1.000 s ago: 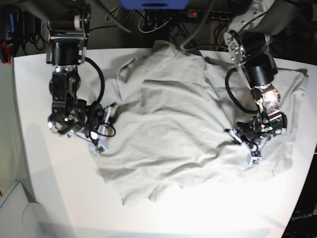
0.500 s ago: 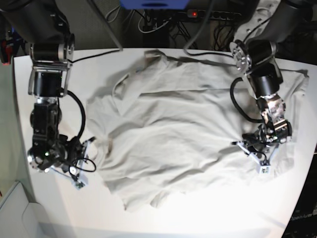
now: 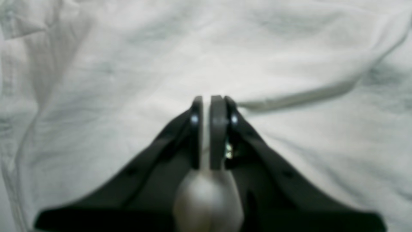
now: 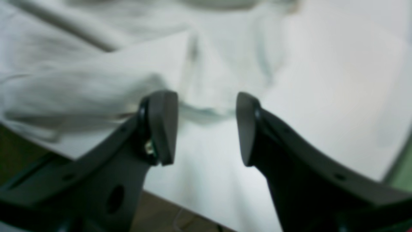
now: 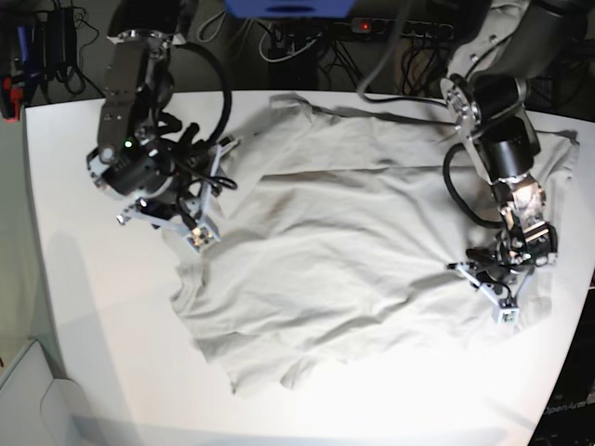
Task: Layout the t-shirt on the table in an organized manner, then fold the t-shirt properly
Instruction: 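Drag the shirt's collar edge with the right gripper away from the hem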
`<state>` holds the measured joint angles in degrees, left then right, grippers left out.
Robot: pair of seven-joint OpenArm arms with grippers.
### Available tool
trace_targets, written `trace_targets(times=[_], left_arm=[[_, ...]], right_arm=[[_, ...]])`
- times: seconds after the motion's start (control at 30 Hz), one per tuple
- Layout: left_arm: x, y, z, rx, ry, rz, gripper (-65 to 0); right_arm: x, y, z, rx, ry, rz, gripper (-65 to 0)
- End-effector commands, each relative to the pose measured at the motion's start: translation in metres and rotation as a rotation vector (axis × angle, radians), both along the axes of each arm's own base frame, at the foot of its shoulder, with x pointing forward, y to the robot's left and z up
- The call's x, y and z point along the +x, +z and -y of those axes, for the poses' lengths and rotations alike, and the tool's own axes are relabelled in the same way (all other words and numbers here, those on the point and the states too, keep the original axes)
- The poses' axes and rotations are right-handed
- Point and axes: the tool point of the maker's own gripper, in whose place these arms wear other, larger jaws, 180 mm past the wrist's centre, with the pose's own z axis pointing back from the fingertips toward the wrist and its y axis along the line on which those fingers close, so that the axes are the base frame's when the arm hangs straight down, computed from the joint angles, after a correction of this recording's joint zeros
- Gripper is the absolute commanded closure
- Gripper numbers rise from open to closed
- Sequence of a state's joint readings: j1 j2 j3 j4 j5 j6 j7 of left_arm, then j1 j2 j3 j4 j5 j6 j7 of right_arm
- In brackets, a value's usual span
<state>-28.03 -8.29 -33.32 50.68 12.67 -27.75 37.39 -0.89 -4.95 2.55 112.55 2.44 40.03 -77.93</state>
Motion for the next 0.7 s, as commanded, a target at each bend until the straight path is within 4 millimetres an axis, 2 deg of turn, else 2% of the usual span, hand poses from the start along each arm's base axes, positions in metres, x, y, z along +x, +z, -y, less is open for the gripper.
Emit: trace_targets(times=[0.0,0.13,0.23,0.67], left_arm=[[0.013,0.021,-0.008,0.015,0.007,0.062,-4.3],[0.009,0.017,-0.008,0.017,0.007,0.056,-4.3],[0.008,0.016,-0.008,0.016,0.007,0.054,-4.3],[0.008,0.016,-0.008,0.016,0.007,0.054,-4.3]], right_arm=[[0.003,0.006,-0.004,0.019,0.002,0.027,-31.3],[-0.01,-0.004,-0.014,0.047,0.006,-0.011,-31.4],[-0.009,-0.007,-0.017,0.055,0.007,-0.023,-31.4],[-0.011,-0.047,-0.034,0.15,0.027,-0.078,-31.0]])
